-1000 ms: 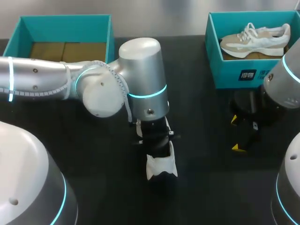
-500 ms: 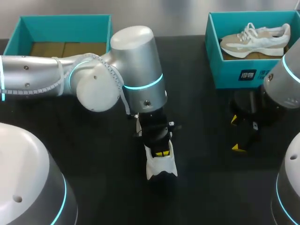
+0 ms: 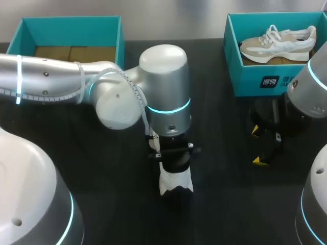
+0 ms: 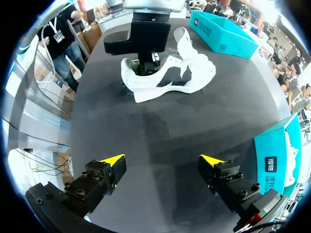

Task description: Take the shoe out of the shoebox, open the shoe tongue, remove and reinsert the insole, then place the shoe into the shoebox

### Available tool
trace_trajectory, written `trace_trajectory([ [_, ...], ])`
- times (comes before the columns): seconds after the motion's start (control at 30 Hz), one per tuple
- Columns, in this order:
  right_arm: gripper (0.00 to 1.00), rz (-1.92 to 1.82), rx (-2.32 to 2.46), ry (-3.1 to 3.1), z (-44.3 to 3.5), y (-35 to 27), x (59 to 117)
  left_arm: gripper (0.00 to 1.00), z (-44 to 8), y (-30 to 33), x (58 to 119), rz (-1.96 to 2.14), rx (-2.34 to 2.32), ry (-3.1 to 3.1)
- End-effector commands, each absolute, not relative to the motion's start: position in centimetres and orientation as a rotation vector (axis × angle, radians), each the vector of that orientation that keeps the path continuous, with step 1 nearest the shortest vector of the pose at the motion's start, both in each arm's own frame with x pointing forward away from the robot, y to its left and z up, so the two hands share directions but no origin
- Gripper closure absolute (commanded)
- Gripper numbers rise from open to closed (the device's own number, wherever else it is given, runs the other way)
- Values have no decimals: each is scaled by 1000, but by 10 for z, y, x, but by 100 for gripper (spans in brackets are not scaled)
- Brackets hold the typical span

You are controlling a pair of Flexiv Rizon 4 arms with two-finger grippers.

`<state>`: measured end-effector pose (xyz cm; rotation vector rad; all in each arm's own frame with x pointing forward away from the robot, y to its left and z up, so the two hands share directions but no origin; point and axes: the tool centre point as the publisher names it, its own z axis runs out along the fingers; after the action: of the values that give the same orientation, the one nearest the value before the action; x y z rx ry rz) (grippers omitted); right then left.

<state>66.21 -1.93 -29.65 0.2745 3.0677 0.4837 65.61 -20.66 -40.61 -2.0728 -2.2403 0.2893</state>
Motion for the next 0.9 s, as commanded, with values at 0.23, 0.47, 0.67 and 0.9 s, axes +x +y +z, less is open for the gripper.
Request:
trace_trajectory([
  [0.23, 0, 479, 276, 3066, -297, -19, 661, 100, -403, -198, 695, 240, -2095, -2316],
  [0.47, 0, 479, 276, 3066, -297, -19, 661, 100, -380, -207, 672, 369, -2139, -2260],
  [0.67, 0, 479, 276, 3066, -297, -19, 661, 100, -380, -217, 656, 456, -2134, -2202],
  [0.9, 0, 479, 276, 3066, -297, -19, 661, 100, -402, -220, 640, 450, -2134, -2136],
])
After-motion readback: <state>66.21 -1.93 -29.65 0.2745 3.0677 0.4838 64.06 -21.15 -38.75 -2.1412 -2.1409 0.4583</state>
